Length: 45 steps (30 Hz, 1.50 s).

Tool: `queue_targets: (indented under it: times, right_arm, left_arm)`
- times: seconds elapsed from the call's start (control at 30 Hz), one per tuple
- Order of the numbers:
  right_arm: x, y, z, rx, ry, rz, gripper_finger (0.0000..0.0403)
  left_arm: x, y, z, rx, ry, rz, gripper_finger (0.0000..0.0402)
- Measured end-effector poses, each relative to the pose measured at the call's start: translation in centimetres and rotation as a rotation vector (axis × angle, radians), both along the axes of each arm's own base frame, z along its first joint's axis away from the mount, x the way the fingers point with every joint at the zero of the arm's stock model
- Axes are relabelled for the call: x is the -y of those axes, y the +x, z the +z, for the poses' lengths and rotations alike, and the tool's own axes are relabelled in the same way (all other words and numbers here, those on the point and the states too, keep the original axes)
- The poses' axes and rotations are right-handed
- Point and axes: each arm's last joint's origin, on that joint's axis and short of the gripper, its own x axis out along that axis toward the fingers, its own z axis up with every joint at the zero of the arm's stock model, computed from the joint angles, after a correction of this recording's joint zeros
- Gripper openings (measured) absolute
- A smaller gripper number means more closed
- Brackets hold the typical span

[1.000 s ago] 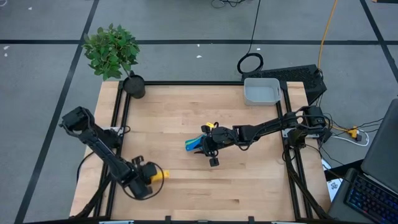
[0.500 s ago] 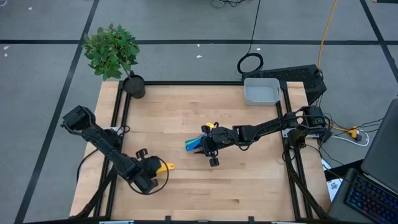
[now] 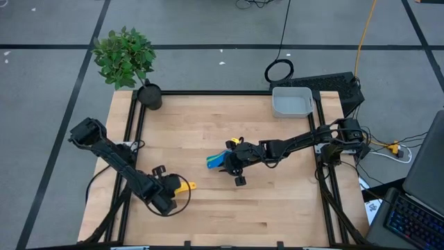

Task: Nest measuring cups in basket
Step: Stack the yellow measuring cup on top of the blue measuring cup

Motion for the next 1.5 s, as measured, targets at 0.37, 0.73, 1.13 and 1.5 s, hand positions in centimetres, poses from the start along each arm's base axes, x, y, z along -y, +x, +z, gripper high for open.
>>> queue_targets:
  times: [0.37,0.73,1.13,1.5]
  right_arm:
    - [0.0,0.0,0.0,0.0,0.0,0.0,0.008]
    - [0.0,0.0,0.01,0.0,0.0,0.0,0.008]
    - [0.0,0.0,0.01,0.0,0.0,0.0,0.008]
    - [0.0,-0.04,-0.06,-0.019,0.052,-0.032,0.008]
  left_arm:
    - [0.12,0.03,0.0,-0.012,-0.029,-0.004,0.0132]
    - [0.28,0.1,0.01,-0.013,-0.064,0.019,0.0201]
    - [0.09,0.25,0.06,0.003,-0.041,0.015,0.0266]
    - [-0.35,0.01,-0.06,0.009,0.037,0.005,0.0267]
